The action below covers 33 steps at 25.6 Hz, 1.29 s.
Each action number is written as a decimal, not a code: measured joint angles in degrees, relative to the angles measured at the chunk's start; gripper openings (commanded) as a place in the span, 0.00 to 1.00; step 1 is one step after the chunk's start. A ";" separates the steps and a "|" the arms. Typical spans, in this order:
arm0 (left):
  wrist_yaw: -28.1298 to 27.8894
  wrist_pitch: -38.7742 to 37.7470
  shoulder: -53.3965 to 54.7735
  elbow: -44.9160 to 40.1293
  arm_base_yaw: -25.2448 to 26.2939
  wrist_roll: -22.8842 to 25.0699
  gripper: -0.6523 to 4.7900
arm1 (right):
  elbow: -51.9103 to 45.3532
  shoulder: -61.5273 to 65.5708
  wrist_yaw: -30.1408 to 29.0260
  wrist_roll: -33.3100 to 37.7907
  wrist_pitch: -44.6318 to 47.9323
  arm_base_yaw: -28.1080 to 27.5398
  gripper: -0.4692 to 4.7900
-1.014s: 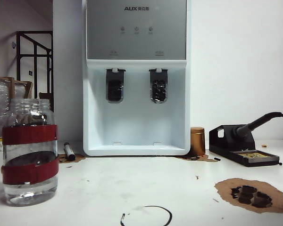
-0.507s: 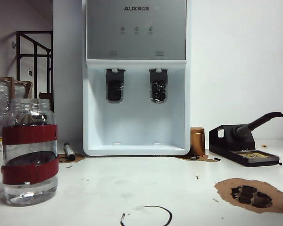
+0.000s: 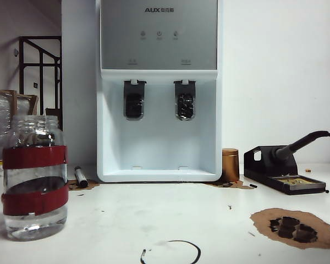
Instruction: Pick up the water bottle with two loops of red belts, then reach the front water dispenser and gently press the gray-black baffle horizontally to get a little water.
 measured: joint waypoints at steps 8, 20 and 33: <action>0.00 0.00 0.00 0.00 0.00 0.00 0.11 | 0.00 0.00 0.00 0.00 -0.02 0.00 0.09; -0.02 0.00 -0.02 0.00 0.00 0.00 0.11 | 0.00 0.00 0.00 0.00 -0.02 -1.22 0.09; -0.02 -0.04 0.00 0.00 0.00 0.00 0.11 | 0.00 0.00 -0.02 -0.02 -5.42 -21.05 0.09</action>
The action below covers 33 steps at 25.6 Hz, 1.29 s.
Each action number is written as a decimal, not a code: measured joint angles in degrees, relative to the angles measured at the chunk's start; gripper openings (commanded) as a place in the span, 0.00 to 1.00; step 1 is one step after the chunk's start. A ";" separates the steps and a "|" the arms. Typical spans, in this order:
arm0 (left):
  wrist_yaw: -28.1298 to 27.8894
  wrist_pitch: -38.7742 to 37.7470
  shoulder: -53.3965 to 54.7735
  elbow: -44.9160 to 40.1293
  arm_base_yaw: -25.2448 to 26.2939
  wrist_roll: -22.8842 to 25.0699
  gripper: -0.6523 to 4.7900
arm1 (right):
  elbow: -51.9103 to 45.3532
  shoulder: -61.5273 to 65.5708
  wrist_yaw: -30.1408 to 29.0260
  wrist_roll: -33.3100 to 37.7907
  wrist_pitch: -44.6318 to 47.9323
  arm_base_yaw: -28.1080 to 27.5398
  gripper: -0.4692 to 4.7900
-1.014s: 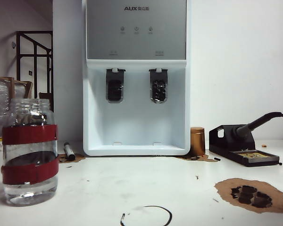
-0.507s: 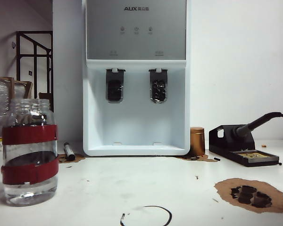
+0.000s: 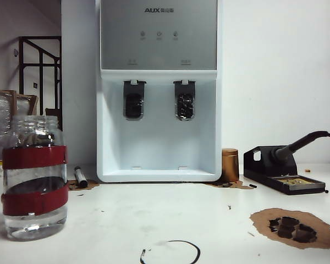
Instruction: Pick up the water bottle with two loops of red belts, then reach the front water dispenser and gently press the gray-black baffle horizontally to get a little water.
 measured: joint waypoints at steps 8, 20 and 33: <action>0.00 -0.04 0.00 0.00 0.00 0.00 0.11 | 0.00 0.00 -0.07 -0.04 -6.51 -3.08 0.09; 0.02 -0.07 -0.02 0.00 0.00 0.00 0.11 | -1.18 0.00 -8.46 -0.15 24.52 -7.85 0.09; 0.00 -0.11 0.00 0.00 0.02 0.00 0.11 | -6.93 0.00 -18.14 -0.15 25.03 -9.62 0.09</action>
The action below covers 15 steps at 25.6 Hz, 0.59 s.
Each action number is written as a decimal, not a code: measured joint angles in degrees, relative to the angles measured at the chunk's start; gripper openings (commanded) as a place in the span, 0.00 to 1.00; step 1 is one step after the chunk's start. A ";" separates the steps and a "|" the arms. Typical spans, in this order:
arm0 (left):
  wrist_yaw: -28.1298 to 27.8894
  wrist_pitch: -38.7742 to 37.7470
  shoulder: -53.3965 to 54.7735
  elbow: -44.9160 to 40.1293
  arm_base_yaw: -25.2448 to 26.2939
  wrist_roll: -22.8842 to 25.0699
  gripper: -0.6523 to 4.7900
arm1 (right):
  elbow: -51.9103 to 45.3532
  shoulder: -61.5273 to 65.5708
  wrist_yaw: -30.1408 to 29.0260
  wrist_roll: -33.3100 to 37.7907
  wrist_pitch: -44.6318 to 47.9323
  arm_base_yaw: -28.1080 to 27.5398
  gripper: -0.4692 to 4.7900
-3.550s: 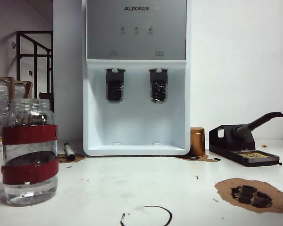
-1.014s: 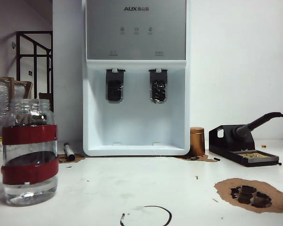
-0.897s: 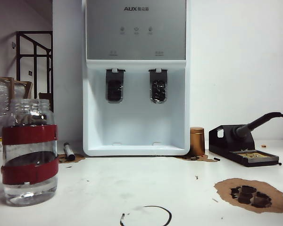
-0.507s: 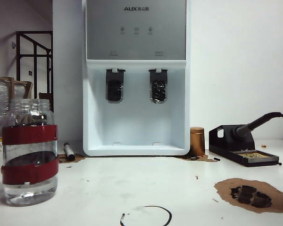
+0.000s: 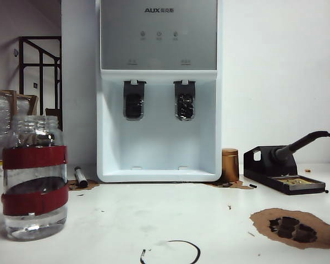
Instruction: Pick up the water bottle with two loops of red belts, then reach the front water dispenser and gently press the gray-black baffle horizontally to get a little water.
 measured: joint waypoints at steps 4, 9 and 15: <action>0.02 0.00 0.00 0.00 -0.02 0.00 0.11 | -1.44 0.00 -1.18 0.00 0.07 0.00 0.09; 0.02 -0.02 -0.02 0.00 -0.02 0.00 0.11 | -1.44 0.00 -1.22 0.00 0.39 0.00 0.09; 0.02 -0.02 0.00 0.00 0.00 0.00 0.11 | -3.08 0.00 -2.67 0.00 2.67 -1.16 0.09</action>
